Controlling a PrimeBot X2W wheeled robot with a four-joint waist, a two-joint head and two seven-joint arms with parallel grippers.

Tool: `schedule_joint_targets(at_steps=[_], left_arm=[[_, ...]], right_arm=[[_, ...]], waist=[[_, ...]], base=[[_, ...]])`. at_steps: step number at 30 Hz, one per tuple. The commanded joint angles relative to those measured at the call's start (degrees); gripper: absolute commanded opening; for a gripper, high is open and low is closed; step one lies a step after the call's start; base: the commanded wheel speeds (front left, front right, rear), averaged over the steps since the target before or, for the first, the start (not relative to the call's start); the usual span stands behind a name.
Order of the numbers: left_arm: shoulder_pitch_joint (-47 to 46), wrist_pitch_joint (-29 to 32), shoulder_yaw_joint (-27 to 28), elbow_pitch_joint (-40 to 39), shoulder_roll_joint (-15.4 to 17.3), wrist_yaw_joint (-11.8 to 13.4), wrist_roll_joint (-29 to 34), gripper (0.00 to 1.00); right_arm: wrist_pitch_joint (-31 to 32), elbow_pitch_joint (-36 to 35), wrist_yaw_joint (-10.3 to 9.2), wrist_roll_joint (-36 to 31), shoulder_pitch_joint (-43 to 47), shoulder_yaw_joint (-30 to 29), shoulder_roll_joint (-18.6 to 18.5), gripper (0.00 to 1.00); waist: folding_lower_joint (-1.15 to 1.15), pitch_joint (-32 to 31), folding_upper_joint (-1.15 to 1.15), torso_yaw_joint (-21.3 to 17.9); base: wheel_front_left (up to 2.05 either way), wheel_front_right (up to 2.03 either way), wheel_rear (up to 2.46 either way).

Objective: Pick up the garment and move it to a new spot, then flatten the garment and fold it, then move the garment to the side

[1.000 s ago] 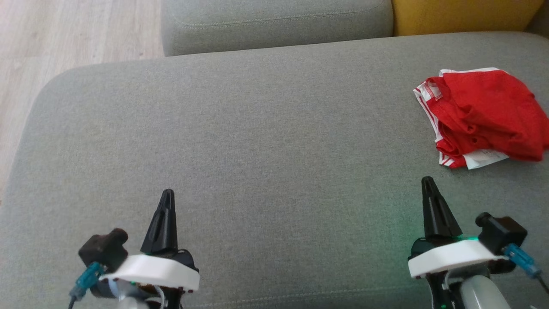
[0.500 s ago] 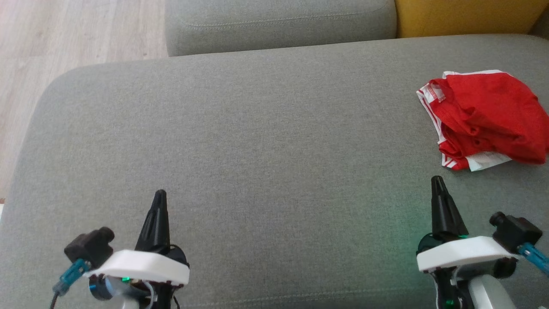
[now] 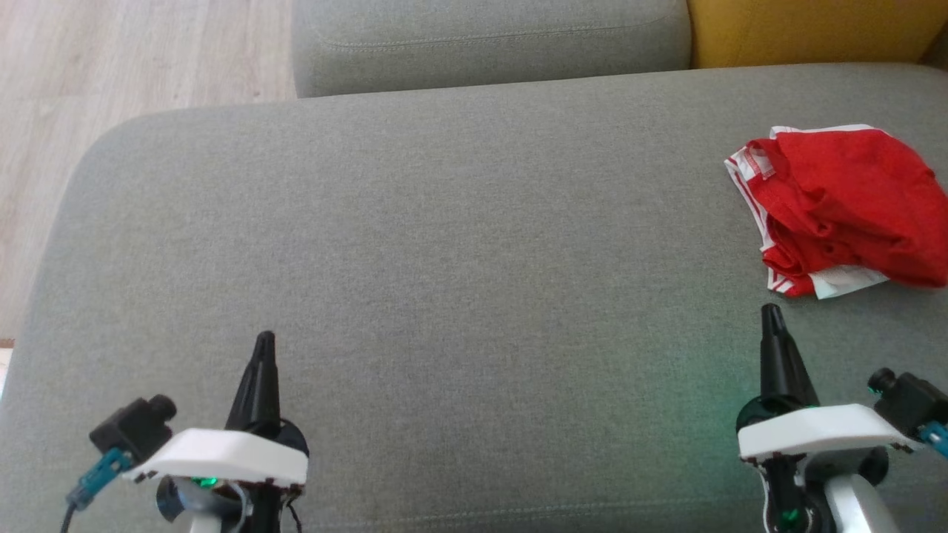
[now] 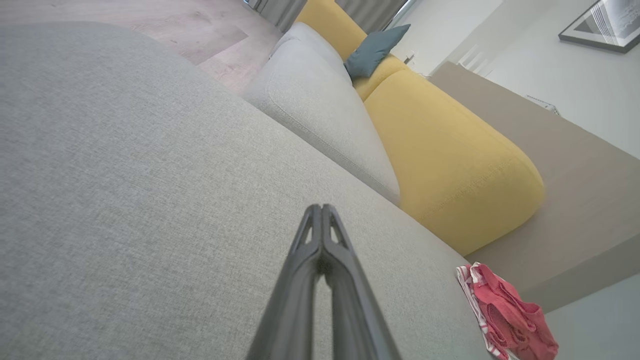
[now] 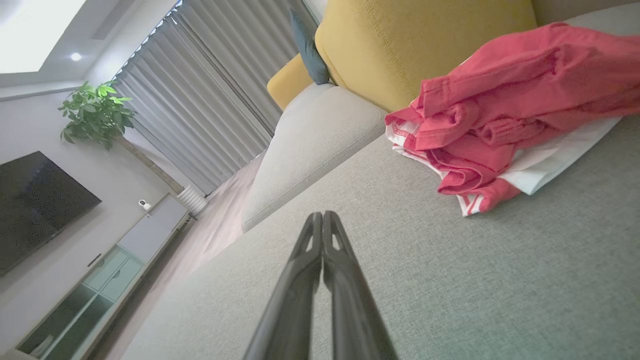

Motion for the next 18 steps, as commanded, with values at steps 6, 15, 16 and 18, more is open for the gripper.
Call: schedule_joint_targets(at_steps=[6,15,16,18], left_arm=[[-3.4,1.1,2.0,-1.2,0.9,-1.0,-4.8,0.0],[-3.9,2.3,3.1,-0.6,1.0,-1.6,-9.6,0.0],[-3.9,2.5,3.2,-0.5,1.1,-1.7,-10.2,0.0],[-4.0,2.8,3.5,-0.3,1.1,-1.8,-11.4,0.0]], right_arm=[[1.1,-1.7,0.15,5.3,-2.8,-0.5,-1.1,0.0],[2.2,-1.7,0.17,10.5,-2.9,-1.1,-1.2,0.0],[2.3,-1.6,0.17,11.2,-3.0,-1.1,-1.2,0.0],[2.6,-1.6,0.18,12.5,-3.0,-1.3,-1.2,0.0]], waist=[[0.0,-0.1,0.0,0.3],[0.0,-0.2,0.0,0.6],[0.0,-0.2,0.0,0.6],[0.0,-0.2,0.0,0.7]], base=[[0.0,0.0,0.0],[0.0,0.0,0.0],[0.0,0.0,0.0],[0.0,0.0,0.0]])
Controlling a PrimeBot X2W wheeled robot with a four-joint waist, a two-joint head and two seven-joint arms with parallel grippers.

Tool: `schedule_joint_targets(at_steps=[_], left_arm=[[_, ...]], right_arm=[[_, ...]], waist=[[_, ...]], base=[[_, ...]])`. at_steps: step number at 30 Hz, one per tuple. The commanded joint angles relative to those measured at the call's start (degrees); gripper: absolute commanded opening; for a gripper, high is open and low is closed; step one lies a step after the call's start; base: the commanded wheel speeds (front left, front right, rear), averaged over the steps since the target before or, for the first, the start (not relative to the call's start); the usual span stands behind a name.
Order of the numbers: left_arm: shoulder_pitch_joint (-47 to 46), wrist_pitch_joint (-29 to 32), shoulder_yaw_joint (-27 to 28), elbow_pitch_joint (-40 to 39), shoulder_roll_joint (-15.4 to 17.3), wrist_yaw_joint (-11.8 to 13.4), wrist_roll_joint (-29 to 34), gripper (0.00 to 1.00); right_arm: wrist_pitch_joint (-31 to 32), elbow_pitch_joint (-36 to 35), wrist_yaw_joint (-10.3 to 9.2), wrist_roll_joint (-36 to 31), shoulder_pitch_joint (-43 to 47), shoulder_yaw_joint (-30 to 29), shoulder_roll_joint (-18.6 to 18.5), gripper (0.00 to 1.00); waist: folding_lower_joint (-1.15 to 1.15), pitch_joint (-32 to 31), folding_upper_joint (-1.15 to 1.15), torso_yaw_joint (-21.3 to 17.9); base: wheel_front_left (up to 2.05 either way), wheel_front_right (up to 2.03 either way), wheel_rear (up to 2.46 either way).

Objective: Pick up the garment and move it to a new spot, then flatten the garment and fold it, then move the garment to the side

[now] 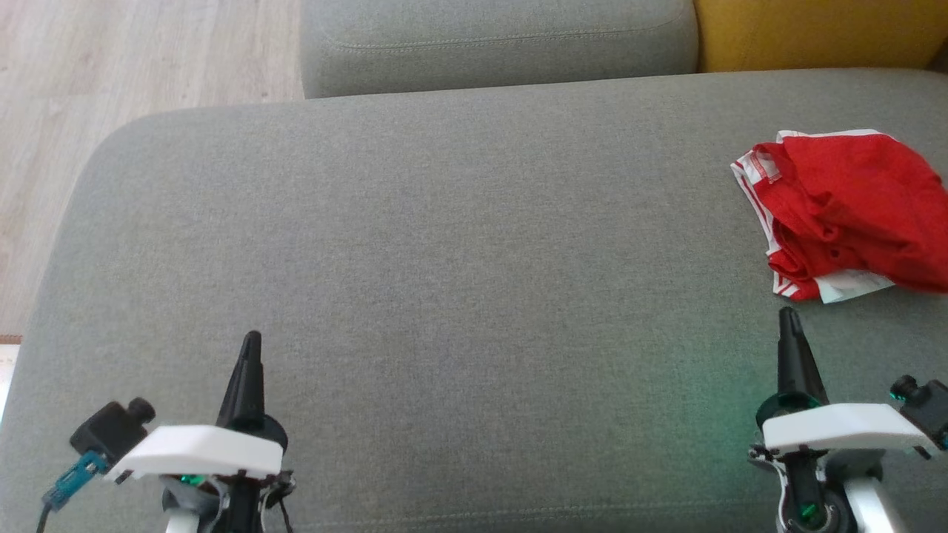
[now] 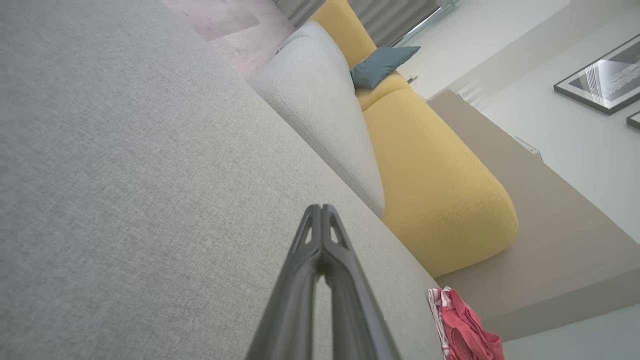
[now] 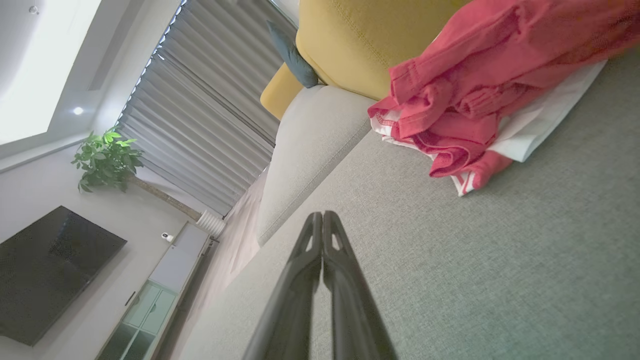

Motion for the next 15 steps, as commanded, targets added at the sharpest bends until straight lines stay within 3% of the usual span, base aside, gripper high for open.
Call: schedule_joint_targets(at_steps=[1,15], left_arm=[[-3.2,0.2,1.4,-1.4,0.9,-0.4,-1.3,0.0],[-4.0,2.4,3.4,-0.2,1.0,-1.5,-9.7,0.0]], right_arm=[[0.4,-1.7,0.18,1.5,-2.9,0.2,-1.0,0.0],[2.5,-1.6,0.23,10.6,-3.2,-1.0,-1.1,0.0]], waist=[[0.0,0.0,0.0,0.0],[0.0,-0.2,0.0,0.6]], base=[[0.0,0.0,0.0],[0.0,0.0,0.0]])
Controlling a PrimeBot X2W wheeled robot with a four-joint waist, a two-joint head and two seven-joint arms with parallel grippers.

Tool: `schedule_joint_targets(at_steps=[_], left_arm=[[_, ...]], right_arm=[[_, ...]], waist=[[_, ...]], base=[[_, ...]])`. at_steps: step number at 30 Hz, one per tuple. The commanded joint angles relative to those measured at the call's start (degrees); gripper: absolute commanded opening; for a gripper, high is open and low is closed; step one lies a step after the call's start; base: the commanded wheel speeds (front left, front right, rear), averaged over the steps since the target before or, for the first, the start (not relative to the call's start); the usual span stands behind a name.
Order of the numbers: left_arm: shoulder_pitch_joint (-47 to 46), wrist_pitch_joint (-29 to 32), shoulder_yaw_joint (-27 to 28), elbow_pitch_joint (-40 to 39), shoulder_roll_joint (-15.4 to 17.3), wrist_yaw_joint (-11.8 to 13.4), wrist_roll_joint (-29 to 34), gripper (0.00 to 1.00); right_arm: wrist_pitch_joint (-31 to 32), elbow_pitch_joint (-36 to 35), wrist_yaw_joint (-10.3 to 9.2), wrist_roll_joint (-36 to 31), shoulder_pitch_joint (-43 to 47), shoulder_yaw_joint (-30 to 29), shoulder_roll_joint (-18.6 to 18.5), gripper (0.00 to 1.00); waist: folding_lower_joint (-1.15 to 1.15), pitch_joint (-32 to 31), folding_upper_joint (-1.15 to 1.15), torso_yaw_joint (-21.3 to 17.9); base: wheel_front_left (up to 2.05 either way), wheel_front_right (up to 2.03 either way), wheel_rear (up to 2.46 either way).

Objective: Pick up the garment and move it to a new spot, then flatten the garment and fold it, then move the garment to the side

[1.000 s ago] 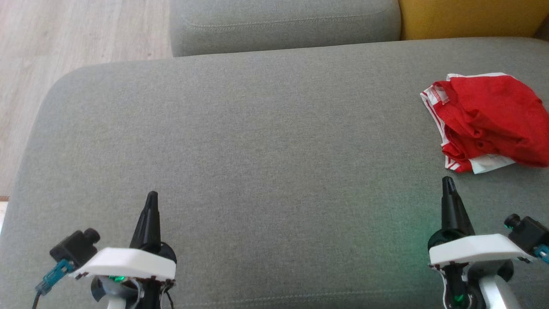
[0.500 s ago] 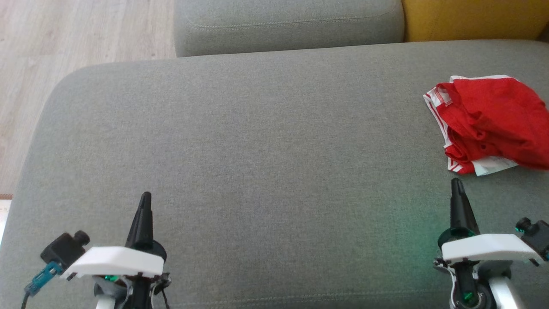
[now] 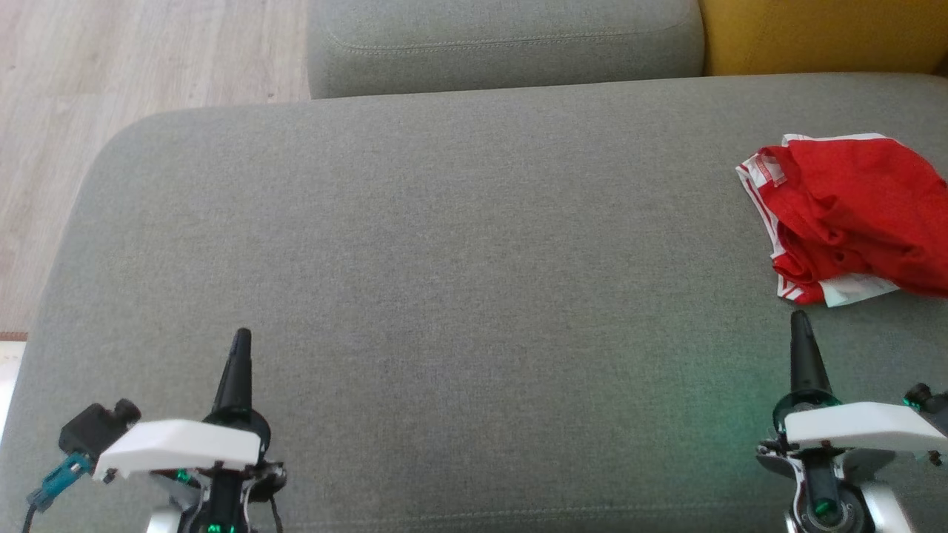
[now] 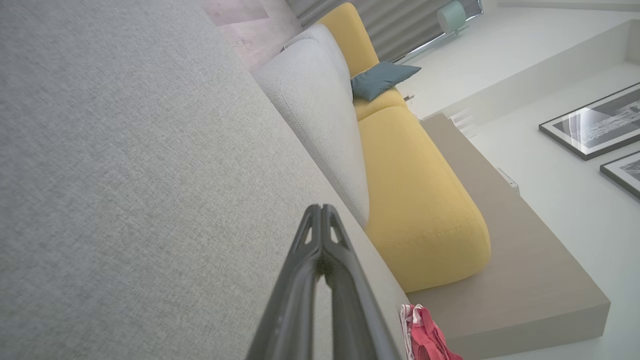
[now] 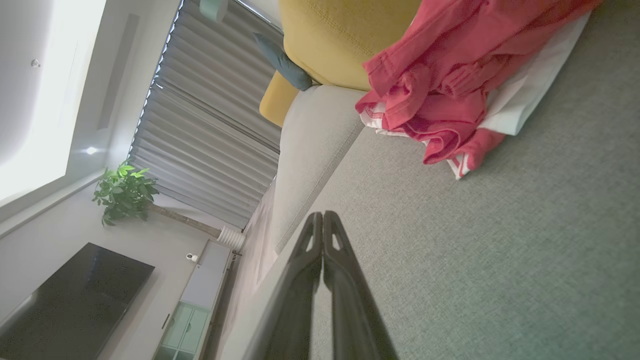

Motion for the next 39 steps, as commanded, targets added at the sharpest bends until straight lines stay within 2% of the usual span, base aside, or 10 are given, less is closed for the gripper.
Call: schedule_joint_targets(at_steps=[1,39], left_arm=[[-3.0,0.3,1.6,-1.6,1.0,-0.5,-1.4,0.0],[-5.2,6.7,7.3,1.6,1.1,-3.4,-23.7,0.0]], right_arm=[[0.4,-1.7,0.23,1.6,-3.2,0.4,-0.9,0.0],[6.4,-1.4,0.35,25.9,-4.0,-3.2,-0.9,0.0]], waist=[[0.0,0.0,0.0,0.0],[0.0,-0.5,0.0,1.5]], base=[[0.0,0.0,0.0],[0.0,0.0,0.0]])
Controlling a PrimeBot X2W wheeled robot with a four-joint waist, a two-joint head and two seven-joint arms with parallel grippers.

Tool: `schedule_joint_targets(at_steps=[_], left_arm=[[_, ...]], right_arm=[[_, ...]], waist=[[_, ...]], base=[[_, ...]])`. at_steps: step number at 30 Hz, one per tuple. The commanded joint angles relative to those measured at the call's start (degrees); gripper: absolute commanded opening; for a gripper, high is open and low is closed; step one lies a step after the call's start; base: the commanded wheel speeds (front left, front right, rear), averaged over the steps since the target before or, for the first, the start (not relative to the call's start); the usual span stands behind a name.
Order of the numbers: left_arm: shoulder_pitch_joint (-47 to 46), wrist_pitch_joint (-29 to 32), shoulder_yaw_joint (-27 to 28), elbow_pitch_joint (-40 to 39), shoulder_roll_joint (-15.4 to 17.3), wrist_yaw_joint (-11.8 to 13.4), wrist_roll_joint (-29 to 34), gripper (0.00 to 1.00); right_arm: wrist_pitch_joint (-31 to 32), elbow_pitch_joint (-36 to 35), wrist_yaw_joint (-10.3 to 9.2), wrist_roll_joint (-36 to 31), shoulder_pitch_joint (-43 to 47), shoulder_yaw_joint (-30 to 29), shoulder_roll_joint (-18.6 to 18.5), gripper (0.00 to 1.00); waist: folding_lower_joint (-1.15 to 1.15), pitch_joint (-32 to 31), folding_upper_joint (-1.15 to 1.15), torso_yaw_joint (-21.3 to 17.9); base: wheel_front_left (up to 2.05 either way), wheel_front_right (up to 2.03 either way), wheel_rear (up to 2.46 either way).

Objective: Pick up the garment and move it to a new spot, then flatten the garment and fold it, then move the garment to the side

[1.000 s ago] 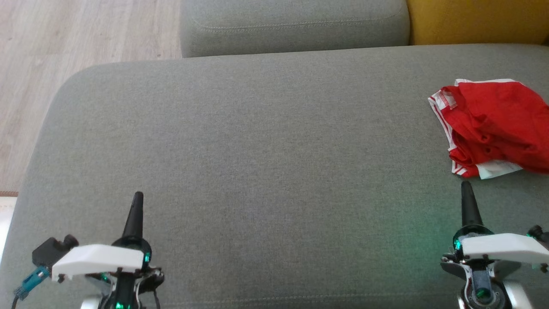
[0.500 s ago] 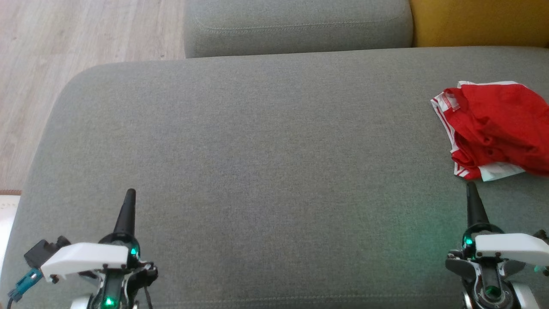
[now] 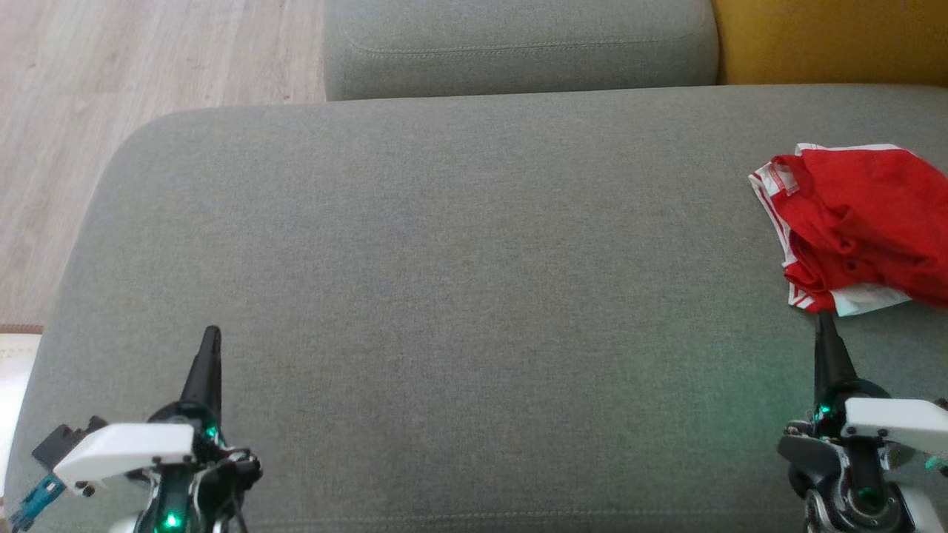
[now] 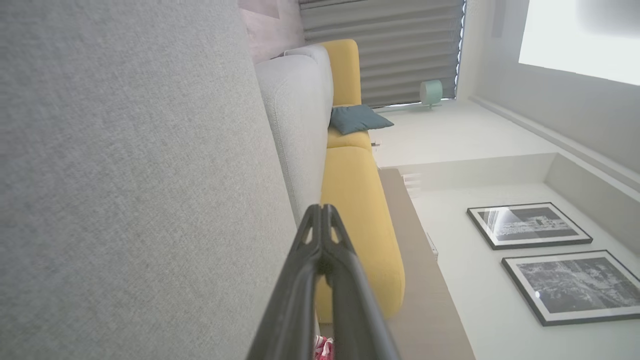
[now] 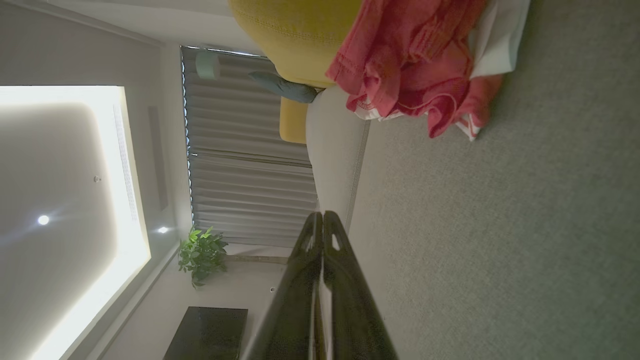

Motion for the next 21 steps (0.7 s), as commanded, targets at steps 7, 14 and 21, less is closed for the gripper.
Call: schedule_joint_targets(at_steps=[7,14,21], left_arm=[[-3.8,1.7,3.2,-1.0,1.1,-0.9,-5.1,0.0],[-4.1,2.7,4.2,-0.5,1.0,-1.4,-8.4,0.0],[-4.1,2.9,4.3,-0.5,0.9,-1.4,-8.2,0.0]], right_arm=[[1.5,-1.7,0.37,5.6,-2.9,0.2,-0.9,0.0],[2.4,-1.7,0.39,9.2,-3.0,-0.4,-0.8,0.0],[2.5,-1.7,0.39,9.0,-3.0,-0.6,-0.7,0.0]], waist=[[0.0,-0.1,0.0,0.3],[0.0,-0.2,0.0,0.5],[0.0,-0.2,0.0,0.5]], base=[[0.0,0.0,0.0],[0.0,0.0,0.0],[0.0,0.0,0.0]])
